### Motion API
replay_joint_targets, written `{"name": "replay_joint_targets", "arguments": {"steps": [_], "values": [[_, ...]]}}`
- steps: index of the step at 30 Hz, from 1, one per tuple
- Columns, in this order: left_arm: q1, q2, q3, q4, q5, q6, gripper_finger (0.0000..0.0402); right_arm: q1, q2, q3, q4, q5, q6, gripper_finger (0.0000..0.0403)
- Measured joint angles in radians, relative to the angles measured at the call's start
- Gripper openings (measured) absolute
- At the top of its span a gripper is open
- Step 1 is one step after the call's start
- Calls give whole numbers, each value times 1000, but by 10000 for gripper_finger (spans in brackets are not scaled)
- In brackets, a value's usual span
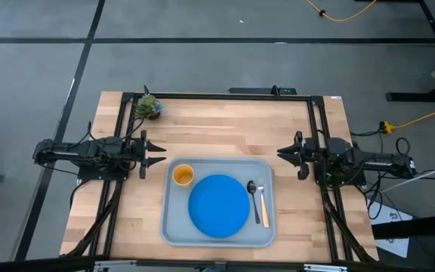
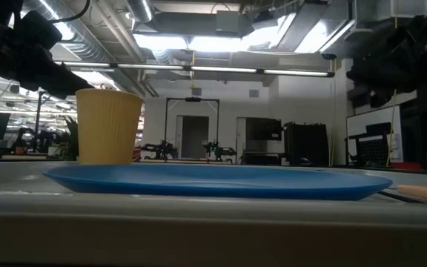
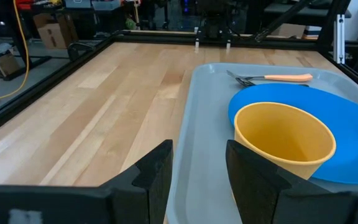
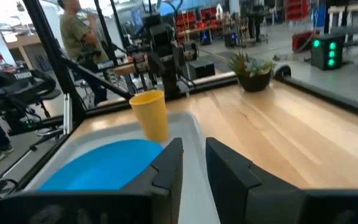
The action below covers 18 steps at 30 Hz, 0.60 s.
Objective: Pick and place plate/cup/fork/spoon on tray
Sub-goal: Return to Home Position
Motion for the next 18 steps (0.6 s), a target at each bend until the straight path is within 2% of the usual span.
{"name": "replay_joint_targets", "arguments": {"steps": [4,10,18], "values": [[0,0,0,0,0,0,143,-3,-52,0,0,0,-25,75],[0,0,0,0,0,0,143,-5,-51,0,1,1,35,75],[0,0,0,0,0,0,143,-5,-43,0,-3,0,31,75]]}}
